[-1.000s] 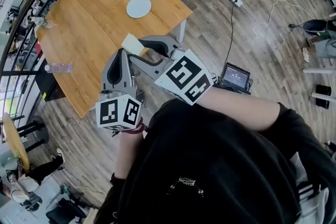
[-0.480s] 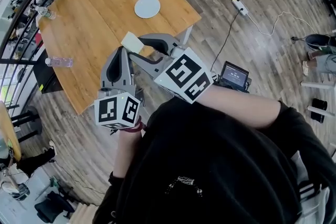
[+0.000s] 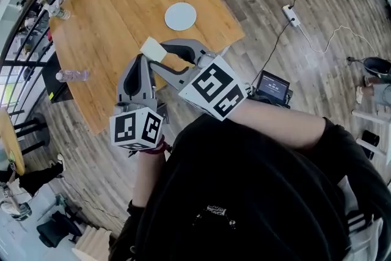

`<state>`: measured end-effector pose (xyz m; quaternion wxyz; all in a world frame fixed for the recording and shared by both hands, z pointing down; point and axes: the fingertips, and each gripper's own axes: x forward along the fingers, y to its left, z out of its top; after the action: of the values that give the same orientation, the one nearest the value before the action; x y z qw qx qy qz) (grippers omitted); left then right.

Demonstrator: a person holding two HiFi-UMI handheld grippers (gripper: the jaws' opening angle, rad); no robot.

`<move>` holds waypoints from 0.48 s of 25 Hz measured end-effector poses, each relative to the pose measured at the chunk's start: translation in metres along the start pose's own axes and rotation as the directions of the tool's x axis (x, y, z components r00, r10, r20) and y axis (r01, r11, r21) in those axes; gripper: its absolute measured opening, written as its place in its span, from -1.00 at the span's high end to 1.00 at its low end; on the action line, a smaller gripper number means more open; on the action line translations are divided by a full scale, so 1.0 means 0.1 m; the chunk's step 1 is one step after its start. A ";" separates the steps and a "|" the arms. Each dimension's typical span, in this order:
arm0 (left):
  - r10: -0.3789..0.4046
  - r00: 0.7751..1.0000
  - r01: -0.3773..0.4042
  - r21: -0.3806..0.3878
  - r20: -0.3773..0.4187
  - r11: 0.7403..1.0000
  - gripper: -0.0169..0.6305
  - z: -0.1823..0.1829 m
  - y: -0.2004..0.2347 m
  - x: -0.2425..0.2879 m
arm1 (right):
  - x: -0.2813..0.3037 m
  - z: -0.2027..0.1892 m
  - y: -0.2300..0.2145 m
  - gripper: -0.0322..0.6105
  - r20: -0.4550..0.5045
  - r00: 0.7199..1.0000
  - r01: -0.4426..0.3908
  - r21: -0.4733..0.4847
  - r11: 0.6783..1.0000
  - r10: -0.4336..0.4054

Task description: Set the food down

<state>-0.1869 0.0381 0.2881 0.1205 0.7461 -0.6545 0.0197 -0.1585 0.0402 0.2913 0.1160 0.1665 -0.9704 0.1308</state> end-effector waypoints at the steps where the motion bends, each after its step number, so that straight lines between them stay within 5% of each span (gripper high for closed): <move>1: 0.003 1.000 -0.003 0.001 -0.002 1.000 0.94 0.02 -0.01 0.06 | 0.01 0.03 -0.06 0.38 -0.001 1.000 -0.005 0.000 1.000 0.005; 12: 0.072 0.997 -0.071 0.021 -0.040 0.997 0.94 0.21 0.04 0.85 | 0.20 0.28 -0.82 0.38 0.004 0.997 -0.074 0.028 0.997 0.074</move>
<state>-0.1813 -0.0495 0.2843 0.1256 0.7228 -0.6780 0.0456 -0.1532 -0.0488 0.2886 0.1076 0.1323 -0.9741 0.1486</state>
